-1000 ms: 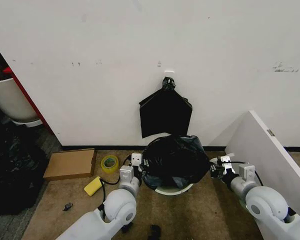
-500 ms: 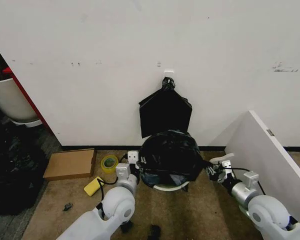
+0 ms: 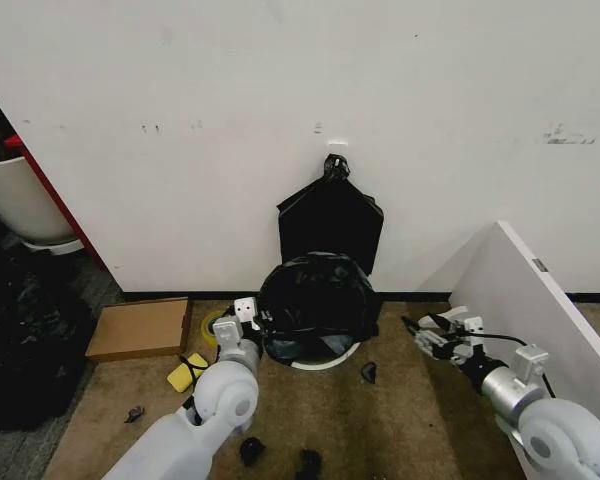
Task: Place the garbage bag over the trash bin.
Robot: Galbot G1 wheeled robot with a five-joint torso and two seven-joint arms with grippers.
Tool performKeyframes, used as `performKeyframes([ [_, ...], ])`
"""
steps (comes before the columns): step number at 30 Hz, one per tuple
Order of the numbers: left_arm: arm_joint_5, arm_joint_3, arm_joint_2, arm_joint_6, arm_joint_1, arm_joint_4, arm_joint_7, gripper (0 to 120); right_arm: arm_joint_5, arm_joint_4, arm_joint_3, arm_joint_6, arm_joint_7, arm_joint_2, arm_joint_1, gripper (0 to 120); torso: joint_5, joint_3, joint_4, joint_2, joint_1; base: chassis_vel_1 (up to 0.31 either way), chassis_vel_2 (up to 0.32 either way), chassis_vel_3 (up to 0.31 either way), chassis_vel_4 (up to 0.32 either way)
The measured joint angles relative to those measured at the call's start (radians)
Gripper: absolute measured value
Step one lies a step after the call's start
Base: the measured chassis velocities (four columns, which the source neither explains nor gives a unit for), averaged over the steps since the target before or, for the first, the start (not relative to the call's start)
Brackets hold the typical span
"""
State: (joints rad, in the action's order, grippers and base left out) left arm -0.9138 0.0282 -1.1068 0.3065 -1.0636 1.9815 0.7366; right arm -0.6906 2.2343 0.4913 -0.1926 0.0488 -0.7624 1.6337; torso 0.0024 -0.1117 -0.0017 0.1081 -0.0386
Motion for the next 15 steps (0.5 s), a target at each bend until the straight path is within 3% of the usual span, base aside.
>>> performKeyframes([
  [4,-0.008,0.021,0.002,0.01,0.02,0.002,0.0,0,0.141,0.054,-0.074,0.001,0.026,0.006,-0.005,99,0.0,0.0,-0.0005,0.0,0.0,0.0,0.0,0.0,0.0],
  [15,-0.003,0.061,-0.008,0.016,0.029,0.0,-0.002,0,0.341,0.011,-0.212,0.039,0.058,-0.007,-0.038,94,0.0001,0.0,-0.0002,0.0,0.0,0.0,0.0,0.0,0.0],
])
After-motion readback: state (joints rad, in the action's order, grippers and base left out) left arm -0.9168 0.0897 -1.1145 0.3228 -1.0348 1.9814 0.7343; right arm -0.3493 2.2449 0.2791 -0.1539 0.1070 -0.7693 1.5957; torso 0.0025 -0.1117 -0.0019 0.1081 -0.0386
